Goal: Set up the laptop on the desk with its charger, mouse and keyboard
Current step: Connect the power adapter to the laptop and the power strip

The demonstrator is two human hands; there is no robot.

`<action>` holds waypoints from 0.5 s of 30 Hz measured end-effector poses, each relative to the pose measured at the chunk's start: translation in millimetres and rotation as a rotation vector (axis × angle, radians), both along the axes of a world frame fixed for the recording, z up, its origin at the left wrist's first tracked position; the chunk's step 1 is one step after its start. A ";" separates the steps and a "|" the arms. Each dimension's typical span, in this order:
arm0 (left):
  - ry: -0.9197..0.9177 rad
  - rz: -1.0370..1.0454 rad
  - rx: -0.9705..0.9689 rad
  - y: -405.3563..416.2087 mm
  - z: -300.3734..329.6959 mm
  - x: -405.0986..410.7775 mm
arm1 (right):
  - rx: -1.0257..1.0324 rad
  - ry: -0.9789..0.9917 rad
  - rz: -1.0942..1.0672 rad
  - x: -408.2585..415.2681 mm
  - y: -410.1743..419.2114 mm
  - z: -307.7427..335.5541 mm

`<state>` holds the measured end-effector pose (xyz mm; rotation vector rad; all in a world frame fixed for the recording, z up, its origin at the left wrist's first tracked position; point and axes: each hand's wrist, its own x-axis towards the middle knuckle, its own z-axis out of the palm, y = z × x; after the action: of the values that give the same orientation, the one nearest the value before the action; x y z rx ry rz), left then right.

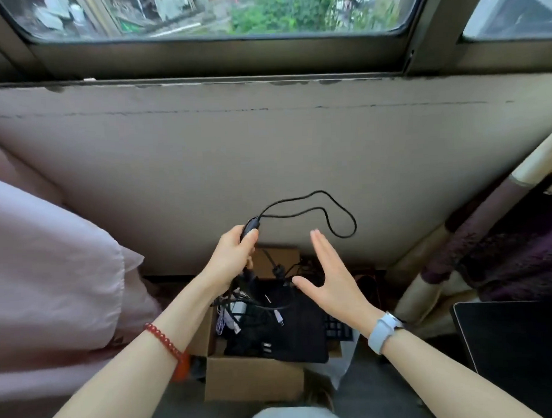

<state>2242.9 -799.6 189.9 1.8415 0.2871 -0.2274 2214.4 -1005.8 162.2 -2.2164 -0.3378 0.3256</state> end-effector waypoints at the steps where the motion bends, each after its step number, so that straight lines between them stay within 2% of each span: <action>1: 0.042 0.081 -0.105 -3.4 6.0 3.2 | 0.034 0.025 -0.029 -7.9 0.5 0.3; 5: 0.210 0.331 -0.465 -17.9 23.8 9.0 | 0.016 0.172 0.035 -27.6 6.2 -5.8; 12: 0.426 0.441 -0.808 -38.5 35.7 -0.6 | -0.198 0.210 0.062 -31.1 18.2 -22.6; 15: 0.493 0.438 -0.942 -43.3 43.0 -4.5 | -0.144 0.241 -0.029 -34.3 22.2 -28.4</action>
<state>2238.4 -842.9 232.9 0.7458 0.7647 -0.4204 2180.1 -983.7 133.8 -2.2887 -0.1550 0.6118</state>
